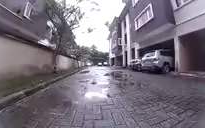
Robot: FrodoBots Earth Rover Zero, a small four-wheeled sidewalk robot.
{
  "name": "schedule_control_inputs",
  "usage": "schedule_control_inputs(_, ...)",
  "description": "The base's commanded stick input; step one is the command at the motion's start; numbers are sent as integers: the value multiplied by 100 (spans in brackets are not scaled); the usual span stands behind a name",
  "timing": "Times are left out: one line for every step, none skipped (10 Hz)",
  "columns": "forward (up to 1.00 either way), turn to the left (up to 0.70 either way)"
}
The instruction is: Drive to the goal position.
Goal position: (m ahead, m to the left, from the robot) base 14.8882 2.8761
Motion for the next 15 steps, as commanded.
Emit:
schedule_control_inputs(70, 0)
schedule_control_inputs(70, 0)
schedule_control_inputs(70, 0)
schedule_control_inputs(70, 0)
schedule_control_inputs(70, 0)
schedule_control_inputs(70, 0)
schedule_control_inputs(70, 0)
schedule_control_inputs(70, 0)
schedule_control_inputs(85, 0)
schedule_control_inputs(85, 0)
schedule_control_inputs(85, 0)
schedule_control_inputs(85, 0)
schedule_control_inputs(85, 0)
schedule_control_inputs(85, 0)
schedule_control_inputs(85, 0)
